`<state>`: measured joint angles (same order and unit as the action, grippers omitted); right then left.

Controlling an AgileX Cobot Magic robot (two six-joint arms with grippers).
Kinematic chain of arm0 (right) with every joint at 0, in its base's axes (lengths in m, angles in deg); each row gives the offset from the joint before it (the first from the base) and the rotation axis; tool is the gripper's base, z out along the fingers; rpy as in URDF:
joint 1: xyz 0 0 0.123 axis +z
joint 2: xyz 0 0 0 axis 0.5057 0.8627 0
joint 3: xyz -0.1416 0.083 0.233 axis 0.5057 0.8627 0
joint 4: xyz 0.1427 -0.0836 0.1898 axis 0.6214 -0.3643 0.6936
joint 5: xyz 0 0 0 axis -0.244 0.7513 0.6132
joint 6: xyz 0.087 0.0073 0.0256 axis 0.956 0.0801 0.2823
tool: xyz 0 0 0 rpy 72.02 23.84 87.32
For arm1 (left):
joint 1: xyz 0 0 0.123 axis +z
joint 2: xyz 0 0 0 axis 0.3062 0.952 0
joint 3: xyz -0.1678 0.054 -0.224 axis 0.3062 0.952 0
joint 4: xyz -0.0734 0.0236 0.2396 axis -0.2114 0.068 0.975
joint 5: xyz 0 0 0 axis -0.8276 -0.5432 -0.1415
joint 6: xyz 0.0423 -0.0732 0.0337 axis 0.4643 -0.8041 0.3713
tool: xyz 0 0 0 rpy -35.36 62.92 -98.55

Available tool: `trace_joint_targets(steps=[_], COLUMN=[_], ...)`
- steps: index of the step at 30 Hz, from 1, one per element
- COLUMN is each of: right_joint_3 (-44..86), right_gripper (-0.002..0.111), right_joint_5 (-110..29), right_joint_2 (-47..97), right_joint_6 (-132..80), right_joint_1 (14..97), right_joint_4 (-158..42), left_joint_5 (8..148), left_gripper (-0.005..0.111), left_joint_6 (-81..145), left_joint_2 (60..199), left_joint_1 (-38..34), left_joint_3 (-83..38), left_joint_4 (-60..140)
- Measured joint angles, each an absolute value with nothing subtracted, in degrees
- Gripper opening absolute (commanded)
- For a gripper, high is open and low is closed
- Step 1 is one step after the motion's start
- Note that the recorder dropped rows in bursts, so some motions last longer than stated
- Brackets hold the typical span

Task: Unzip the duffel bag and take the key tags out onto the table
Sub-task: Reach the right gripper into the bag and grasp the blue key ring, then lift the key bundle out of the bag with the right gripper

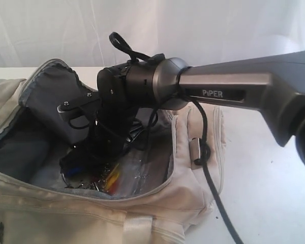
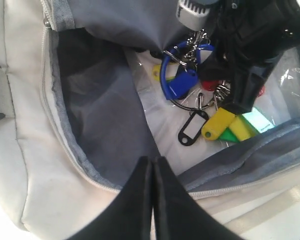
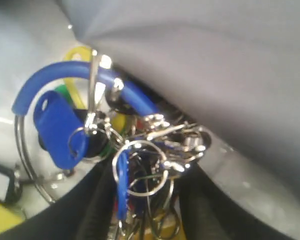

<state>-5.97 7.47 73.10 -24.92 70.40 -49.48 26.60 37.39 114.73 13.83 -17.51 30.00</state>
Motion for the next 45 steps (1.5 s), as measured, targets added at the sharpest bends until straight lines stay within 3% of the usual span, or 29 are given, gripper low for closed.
trace_joint_targets(steps=[25, 45], right_joint_3=[-4.8, -4.8], right_gripper=[0.000, 0.000], right_joint_5=[17.4, 15.1], right_joint_2=[61.9, 56.5], right_joint_6=[-25.4, -25.4], right_joint_1=[70.4, 70.4], right_joint_4=[-59.1, -63.1], left_joint_5=[27.6, 28.9], left_gripper=[0.000, 0.000], left_joint_6=[37.7, 37.7], left_joint_2=[114.7, 114.6], left_joint_1=[13.8, 13.8], left_joint_3=[-17.5, -16.0], left_joint_4=[29.4, 29.0])
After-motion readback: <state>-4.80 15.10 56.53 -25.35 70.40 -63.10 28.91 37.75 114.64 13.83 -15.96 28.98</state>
